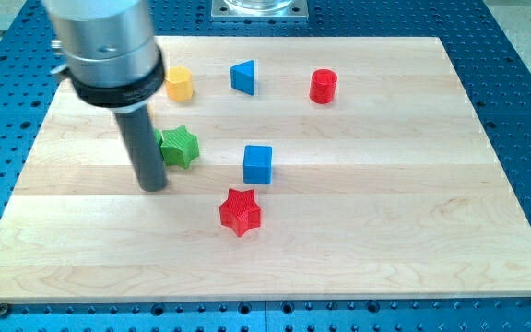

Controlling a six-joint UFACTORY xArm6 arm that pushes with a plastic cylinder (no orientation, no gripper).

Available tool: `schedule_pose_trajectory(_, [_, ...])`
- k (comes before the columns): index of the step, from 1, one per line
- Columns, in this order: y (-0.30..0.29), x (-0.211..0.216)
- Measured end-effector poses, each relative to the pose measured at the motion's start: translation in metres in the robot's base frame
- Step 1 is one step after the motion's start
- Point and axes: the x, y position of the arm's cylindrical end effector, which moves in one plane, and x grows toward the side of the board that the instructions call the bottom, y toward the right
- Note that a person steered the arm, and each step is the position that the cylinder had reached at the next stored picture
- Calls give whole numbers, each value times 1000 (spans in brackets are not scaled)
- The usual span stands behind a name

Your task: Separate the green blocks from each other

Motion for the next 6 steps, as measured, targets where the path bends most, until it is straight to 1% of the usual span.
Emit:
schedule_pose_trajectory(1, [2,-25])
schedule_pose_trajectory(2, [-7,-25])
schedule_pose_trajectory(3, [33,-32])
schedule_pose_trajectory(4, [55,-21])
schedule_pose_trajectory(6, [58,13])
